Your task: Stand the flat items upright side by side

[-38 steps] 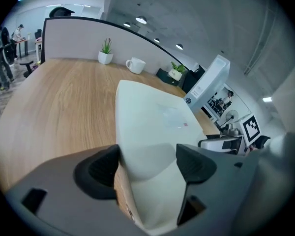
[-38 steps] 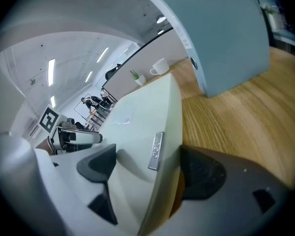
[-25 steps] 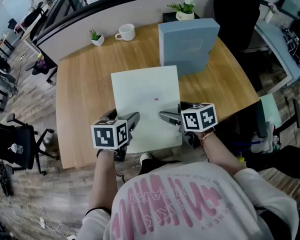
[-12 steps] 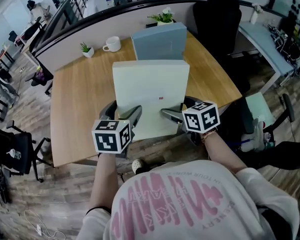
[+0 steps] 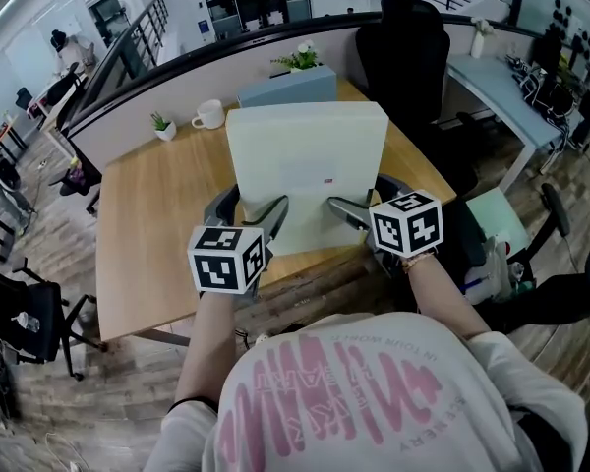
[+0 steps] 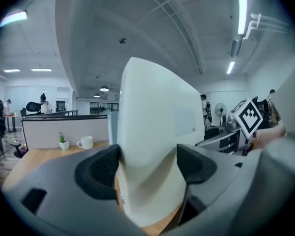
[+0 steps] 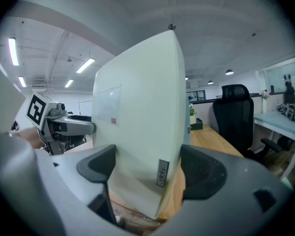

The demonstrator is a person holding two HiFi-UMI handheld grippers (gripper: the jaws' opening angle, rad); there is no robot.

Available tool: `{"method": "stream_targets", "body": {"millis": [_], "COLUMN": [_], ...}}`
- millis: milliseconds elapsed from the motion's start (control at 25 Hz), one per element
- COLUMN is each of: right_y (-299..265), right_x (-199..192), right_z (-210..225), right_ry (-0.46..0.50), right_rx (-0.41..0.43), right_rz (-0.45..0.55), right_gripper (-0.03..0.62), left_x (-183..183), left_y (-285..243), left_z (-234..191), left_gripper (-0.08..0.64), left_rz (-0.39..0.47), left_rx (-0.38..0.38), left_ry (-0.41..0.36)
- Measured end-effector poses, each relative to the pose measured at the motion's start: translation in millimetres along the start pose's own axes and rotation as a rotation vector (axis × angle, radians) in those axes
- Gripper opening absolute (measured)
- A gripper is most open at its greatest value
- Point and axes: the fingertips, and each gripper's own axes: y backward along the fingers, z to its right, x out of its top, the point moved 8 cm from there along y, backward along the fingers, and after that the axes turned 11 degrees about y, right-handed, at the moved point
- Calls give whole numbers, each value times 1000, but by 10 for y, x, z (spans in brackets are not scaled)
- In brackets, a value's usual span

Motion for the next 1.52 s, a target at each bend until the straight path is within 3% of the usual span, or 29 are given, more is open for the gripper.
{"method": "stream_targets", "body": {"millis": [120, 320, 520, 880, 1160, 1360, 1520], "right_y": [56, -32, -232, -844, -1297, -1513, -1626], "right_x": [26, 82, 49, 63, -93, -84, -42], "right_z": [52, 151, 344, 761, 1001, 1125, 1193], "right_ry": [0, 26, 38, 19, -4, 30, 38], "right_rx": [-12, -14, -34, 8, 53, 68, 84], "right_rz": [28, 25, -21, -84, -131, -164, -173], "right_gripper": [419, 416, 416, 420, 420, 422, 422], "left_x": [43, 48, -2, -44, -112, -184, -205], "left_y": [-31, -144, -446, -1007, -1349, -1517, -1590], "left_z": [21, -31, -57, -449, -653, -778, -853], "left_gripper": [367, 367, 367, 364, 364, 364, 356], "left_rz": [22, -10, -72, -110, -117, -118, -117], "left_rx": [-21, -27, 14, -29, -9, 0, 5], "left_ry": [1, -26, -138, 34, 37, 131, 141]}}
